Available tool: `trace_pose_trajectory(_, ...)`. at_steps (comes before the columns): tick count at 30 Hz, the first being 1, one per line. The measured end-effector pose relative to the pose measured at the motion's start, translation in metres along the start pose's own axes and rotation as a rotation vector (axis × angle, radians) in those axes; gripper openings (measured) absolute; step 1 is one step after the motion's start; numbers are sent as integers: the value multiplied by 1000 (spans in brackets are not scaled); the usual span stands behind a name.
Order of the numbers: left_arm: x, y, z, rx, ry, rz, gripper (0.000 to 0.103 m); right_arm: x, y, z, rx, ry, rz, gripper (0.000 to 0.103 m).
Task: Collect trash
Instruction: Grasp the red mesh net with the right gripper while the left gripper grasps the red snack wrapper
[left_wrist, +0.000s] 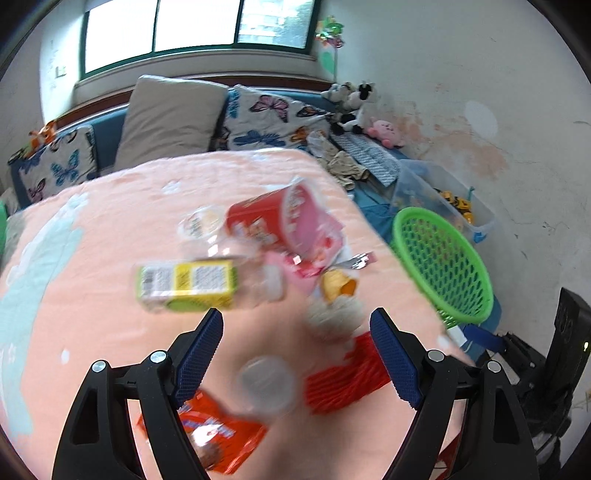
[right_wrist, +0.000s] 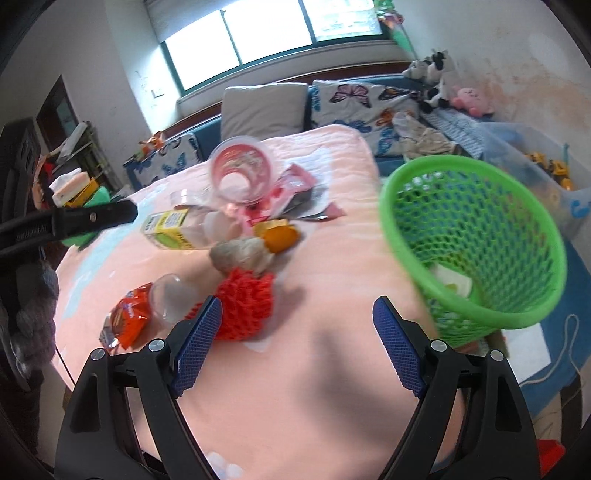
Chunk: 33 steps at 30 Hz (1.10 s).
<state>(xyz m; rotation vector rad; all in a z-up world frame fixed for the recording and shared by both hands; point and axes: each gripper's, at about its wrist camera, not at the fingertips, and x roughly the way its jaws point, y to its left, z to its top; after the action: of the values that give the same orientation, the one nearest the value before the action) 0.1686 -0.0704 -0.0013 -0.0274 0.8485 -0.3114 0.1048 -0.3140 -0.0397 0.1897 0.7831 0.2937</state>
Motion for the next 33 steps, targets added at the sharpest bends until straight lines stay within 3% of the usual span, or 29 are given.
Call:
trace_pose_trajectory(15, -12, 73, -50, -105, 57, 84, 80, 59, 27, 0, 52, 114, 89, 83)
trace_pose_trajectory(23, 1, 109, -74, -308, 146, 107, 80, 78, 34, -8, 68, 164, 128, 68)
trace_pose_trajectory(33, 17, 117, -85, -544, 207, 116, 80, 69, 32, -9, 74, 121, 140, 56)
